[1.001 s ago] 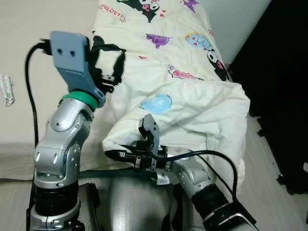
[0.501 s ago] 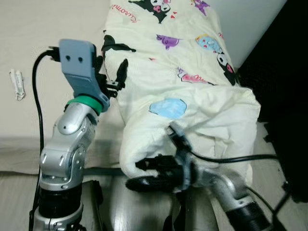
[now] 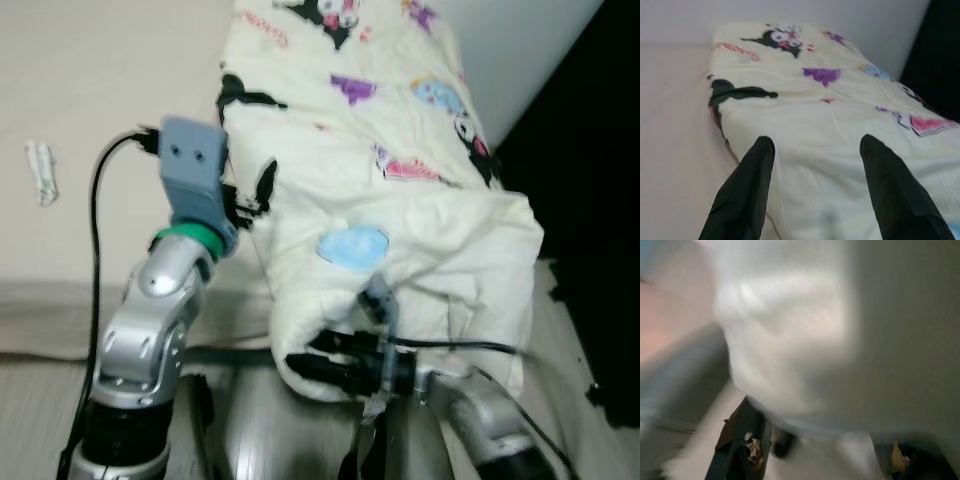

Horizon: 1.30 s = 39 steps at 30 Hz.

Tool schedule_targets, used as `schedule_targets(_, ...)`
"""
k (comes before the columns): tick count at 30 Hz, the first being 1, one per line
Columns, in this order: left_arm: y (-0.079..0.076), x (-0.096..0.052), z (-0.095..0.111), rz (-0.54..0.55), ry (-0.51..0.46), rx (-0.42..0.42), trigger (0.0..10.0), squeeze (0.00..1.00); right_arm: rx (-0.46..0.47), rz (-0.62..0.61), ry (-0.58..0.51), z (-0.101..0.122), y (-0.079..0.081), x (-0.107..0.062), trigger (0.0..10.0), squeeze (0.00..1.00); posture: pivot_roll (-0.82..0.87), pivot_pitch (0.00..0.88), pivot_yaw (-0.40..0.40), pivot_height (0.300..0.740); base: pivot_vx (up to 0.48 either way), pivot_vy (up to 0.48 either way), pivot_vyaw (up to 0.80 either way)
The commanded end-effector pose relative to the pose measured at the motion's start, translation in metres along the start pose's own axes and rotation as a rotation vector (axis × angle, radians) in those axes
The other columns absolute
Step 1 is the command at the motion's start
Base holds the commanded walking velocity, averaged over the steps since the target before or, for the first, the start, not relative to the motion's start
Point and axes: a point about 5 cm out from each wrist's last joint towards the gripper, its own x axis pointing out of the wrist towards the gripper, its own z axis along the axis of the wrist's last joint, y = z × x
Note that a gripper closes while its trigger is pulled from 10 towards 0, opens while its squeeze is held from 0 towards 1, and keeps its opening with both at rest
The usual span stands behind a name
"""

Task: Clean up the room

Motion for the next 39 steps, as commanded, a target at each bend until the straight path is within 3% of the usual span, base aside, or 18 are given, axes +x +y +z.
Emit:
schedule_targets(1, -0.004, -0.002, -0.003, -0.012, 0.004, 0.002, 10.0, 0.0, -0.109, -0.162, 0.049, -0.003, -0.012, 0.002, 10.0, 0.0, 0.16, 0.169, -0.071, 0.507, 0.0, 0.0, 0.0)
schedule_targets(3, -0.004, -0.002, -0.003, -0.012, 0.005, 0.001, 10.0, 0.0, -0.174, -0.217, 0.065, -0.001, -0.015, 0.003, 10.0, 0.04, 0.16, 0.168, -0.068, 0.507, 0.0, 0.0, 0.0)
schedule_targets(4, -0.004, -0.002, -0.004, -0.01, 0.005, 0.006, 10.0, 0.0, -0.258, -0.24, 0.075, 0.004, -0.014, 0.004, 10.0, 1.0, 0.17, 0.16, -0.067, 0.507, 0.0, 0.0, 0.0)
schedule_targets(8, 0.002, -0.001, 0.001, 0.016, -0.017, 0.008, 10.0, 0.0, -0.38, -0.226, 0.072, 0.012, -0.008, 0.004, 10.0, 1.0, 0.18, 0.157, -0.07, 0.507, 0.0, 0.0, 0.0)
schedule_targets(9, 0.011, 0.001, 0.007, 0.058, -0.039, 0.009, 10.0, 0.0, -0.47, -0.196, 0.035, 0.018, -0.001, 0.004, 10.0, 1.0, 0.19, 0.146, -0.067, 0.507, 0.0, 0.0, 0.0)
schedule_targets(11, 0.011, 0.001, 0.007, 0.058, -0.039, 0.009, 10.0, 0.0, -0.47, -0.196, 0.035, 0.018, -0.001, 0.004, 10.0, 1.0, 0.19, 0.146, -0.067, 0.507, 0.0, 0.0, 0.0)
schedule_targets(12, 0.024, 0.002, 0.009, 0.1, -0.05, 0.036, 10.0, 0.0, -0.481, -0.165, -0.216, 0.044, 0.01, -0.001, 10.0, 0.0, 0.2, 0.127, -0.077, 0.507, 0.0, 0.0, 0.0)
schedule_targets(15, 0.022, -0.001, 0.005, 0.093, -0.043, 0.041, 10.0, 0.0, -0.46, -0.181, -0.359, 0.056, 0.008, -0.011, 10.0, 0.0, 0.19, 0.124, -0.078, 0.507, 0.0, 0.0, 0.0)
schedule_targets(17, 0.011, -0.002, 0.002, 0.059, -0.04, 0.046, 10.0, 0.0, -0.529, -0.009, -0.197, 0.036, 0.017, -0.016, 10.0, 0.0, 0.2, 0.113, -0.088, 0.507, 0.0, 0.0, 0.0)
schedule_targets(20, 0.008, -0.002, 0.002, 0.045, -0.042, 0.052, 10.0, 0.0, -0.537, -0.004, -0.163, 0.033, 0.017, -0.02, 10.0, 0.0, 0.2, 0.11, -0.088, 0.507, 0.0, 0.0, 0.0)
schedule_targets(25, 0.003, -0.004, -0.002, 0.038, -0.038, 0.04, 10.0, 0.0, -0.59, -0.252, -0.058, 0.029, -0.014, -0.035, 10.0, 0.0, 0.18, 0.107, -0.116, 0.507, 0.0, 0.0, 0.0)
schedule_targets(28, 0.003, -0.003, -0.002, 0.045, -0.04, 0.039, 10.0, 0.0, -0.6, -0.283, -0.025, 0.025, -0.02, -0.037, 10.0, 0.0, 0.18, 0.109, -0.119, 0.507, 0.0, 0.0, 0.0)
schedule_targets(30, 0.001, -0.002, -0.002, 0.049, -0.048, 0.029, 10.0, 0.0, -0.455, -0.334, -0.056, 0.023, -0.026, -0.036, 10.0, 0.0, 0.17, 0.115, -0.128, 0.507, 0.0, 0.0, 0.0)
schedule_targets(31, 0.001, -0.003, -0.002, 0.05, -0.047, 0.024, 10.0, 0.0, -0.357, -0.348, -0.092, 0.023, -0.026, -0.034, 10.0, 1.0, 0.17, 0.115, -0.128, 0.507, 0.0, 0.0, 0.0)
schedule_targets(32, 0.001, -0.003, -0.002, 0.05, -0.047, 0.024, 10.0, 0.0, -0.357, -0.348, -0.092, 0.023, -0.026, -0.034, 10.0, 1.0, 0.17, 0.115, -0.128, 0.507, 0.0, 0.0, 0.0)
schedule_targets(35, 0.0, -0.005, -0.005, 0.042, -0.036, 0.029, 10.0, 0.0, -0.072, -0.222, -0.254, 0.026, -0.006, -0.023, 10.0, 1.0, 0.18, 0.117, -0.112, 0.507, 0.0, 0.0, 0.0)
schedule_targets(38, 0.0, -0.004, -0.004, 0.041, -0.036, 0.032, 10.0, 0.0, -0.024, -0.168, -0.302, 0.028, 0.001, -0.021, 10.0, 1.0, 0.18, 0.117, -0.112, 0.507, 0.0, 0.0, 0.0)
schedule_targets(39, 0.001, -0.004, -0.003, 0.041, -0.039, 0.033, 10.0, 0.0, 0.013, -0.05, -0.371, 0.034, 0.015, -0.022, 10.0, 0.0, 0.19, 0.121, -0.108, 0.507, 0.0, 0.0, 0.0)
